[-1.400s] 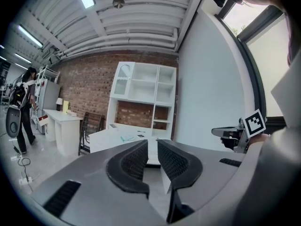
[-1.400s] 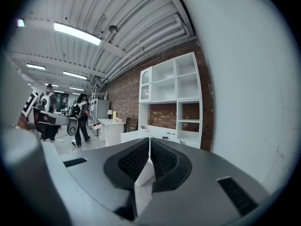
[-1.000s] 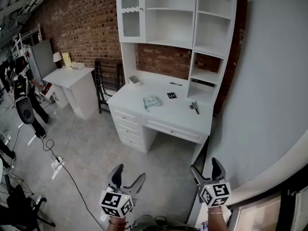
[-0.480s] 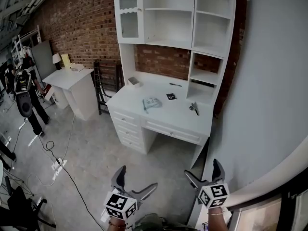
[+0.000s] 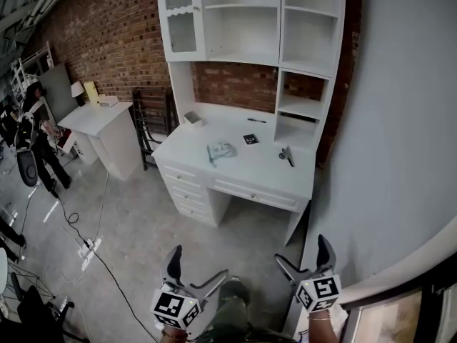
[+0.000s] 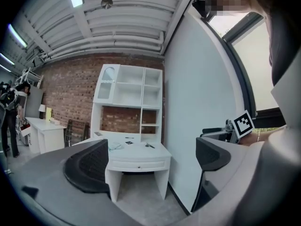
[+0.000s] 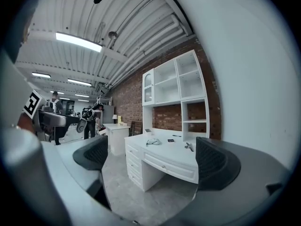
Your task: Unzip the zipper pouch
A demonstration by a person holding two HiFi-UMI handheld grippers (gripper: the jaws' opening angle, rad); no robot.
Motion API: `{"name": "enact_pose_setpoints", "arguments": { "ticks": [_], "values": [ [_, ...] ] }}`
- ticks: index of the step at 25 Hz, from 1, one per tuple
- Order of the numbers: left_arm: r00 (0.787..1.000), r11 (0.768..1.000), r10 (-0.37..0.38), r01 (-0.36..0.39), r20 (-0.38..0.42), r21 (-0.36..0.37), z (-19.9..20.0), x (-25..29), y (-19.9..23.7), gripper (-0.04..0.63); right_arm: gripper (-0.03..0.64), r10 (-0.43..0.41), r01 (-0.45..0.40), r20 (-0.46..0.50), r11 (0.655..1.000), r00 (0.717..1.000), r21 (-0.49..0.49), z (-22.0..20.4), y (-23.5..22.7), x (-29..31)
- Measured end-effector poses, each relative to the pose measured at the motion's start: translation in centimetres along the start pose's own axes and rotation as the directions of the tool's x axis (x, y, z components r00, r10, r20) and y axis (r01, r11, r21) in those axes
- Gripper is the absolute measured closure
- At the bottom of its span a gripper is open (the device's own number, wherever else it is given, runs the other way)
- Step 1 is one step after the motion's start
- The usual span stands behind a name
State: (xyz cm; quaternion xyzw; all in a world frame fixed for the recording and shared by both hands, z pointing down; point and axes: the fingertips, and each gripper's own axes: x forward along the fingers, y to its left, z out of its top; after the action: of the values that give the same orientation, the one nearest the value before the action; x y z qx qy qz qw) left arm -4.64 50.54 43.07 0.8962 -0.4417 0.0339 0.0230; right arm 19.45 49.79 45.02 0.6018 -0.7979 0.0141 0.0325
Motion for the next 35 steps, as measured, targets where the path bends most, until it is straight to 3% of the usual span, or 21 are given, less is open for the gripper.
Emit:
{"name": "enact_pose_setpoints", "arguments": {
  "ticks": [4,8,11,16,19,27,35],
  "values": [
    [1.0,0.999,-0.027,0.027,0.008,-0.018,-0.2,2.8,0.9,0.026,0.048,-0.028,0.028,0.014,0.999,1.0,-0.02,0.2,-1.4,1.8],
    [0.996,0.995,-0.053,0.059,0.071,-0.083,0.9,7.0,2.6,0.028,0.048,-0.033,0.033,0.003,0.998,0.999,-0.048,0.3,-2.7,4.5],
    [0.994,0.995,-0.084,0.087,0.066,-0.042,1.6,11.0,3.5,0.028,0.051,-0.03,0.028,-0.02,0.994,0.999,-0.104,0.4,-3.6,7.1],
    [0.977,0.976,-0.211,0.212,-0.02,0.045,0.9,15.8,4.1,0.028,0.054,-0.058,0.056,-0.008,0.991,0.998,-0.125,1.1,-5.1,11.8],
    [0.967,0.967,-0.248,0.251,-0.058,0.047,0.7,18.5,5.8,0.028,0.054,-0.078,0.076,-0.013,0.988,0.997,-0.131,1.4,-6.2,15.2],
    [0.979,0.979,-0.196,0.199,-0.06,0.051,3.3,24.9,13.4,0.028,0.063,-0.056,0.054,-0.021,0.994,0.998,-0.091,3.6,-8.3,24.7],
    [0.988,0.99,-0.142,0.141,-0.067,-0.017,2.3,29.7,20.3,0.028,0.071,0.002,-0.007,-0.037,0.992,0.999,-0.127,3.9,-8.3,34.0]
  ]
}}
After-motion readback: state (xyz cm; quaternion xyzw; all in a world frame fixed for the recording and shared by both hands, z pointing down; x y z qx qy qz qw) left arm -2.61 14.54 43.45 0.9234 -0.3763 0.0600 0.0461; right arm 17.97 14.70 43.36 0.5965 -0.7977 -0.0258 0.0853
